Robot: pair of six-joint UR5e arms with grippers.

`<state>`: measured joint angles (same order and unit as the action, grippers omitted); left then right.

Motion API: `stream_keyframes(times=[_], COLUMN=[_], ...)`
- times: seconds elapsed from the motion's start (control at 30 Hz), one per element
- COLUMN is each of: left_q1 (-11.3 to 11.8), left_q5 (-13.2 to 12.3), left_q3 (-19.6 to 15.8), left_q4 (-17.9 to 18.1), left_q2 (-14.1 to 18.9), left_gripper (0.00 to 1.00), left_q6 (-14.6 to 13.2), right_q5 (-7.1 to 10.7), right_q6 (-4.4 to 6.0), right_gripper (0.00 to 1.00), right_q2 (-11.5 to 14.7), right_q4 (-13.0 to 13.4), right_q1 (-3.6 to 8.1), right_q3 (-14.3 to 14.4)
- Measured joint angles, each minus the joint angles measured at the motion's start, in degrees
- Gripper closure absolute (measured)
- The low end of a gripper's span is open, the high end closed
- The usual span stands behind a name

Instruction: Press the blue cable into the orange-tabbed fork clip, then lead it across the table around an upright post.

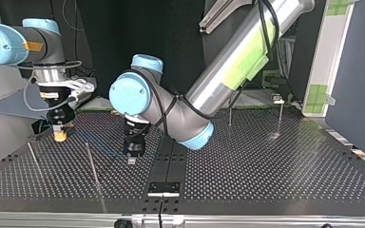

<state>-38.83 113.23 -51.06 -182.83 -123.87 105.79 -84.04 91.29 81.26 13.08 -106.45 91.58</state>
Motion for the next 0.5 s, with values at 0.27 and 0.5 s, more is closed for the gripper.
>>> stream_keyframes(times=[0.27, 0.5], left_q1=[-0.4, -0.09], left_q5=[0.49, -1.08], left_q3=[1.03, 1.67], left_q4=[0.09, 0.22], left_q2=[-0.04, -0.08], left_gripper=[1.0, 1.0], left_q6=[-4.48, -5.71], right_q5=[0.61, 0.76], right_q6=[0.71, 0.83], right_gripper=[1.0, 1.0], right_q2=[-0.13, -0.69], right_q4=[-1.35, -4.01], right_q1=[0.73, 1.52], right_q3=[-2.87, -6.26])
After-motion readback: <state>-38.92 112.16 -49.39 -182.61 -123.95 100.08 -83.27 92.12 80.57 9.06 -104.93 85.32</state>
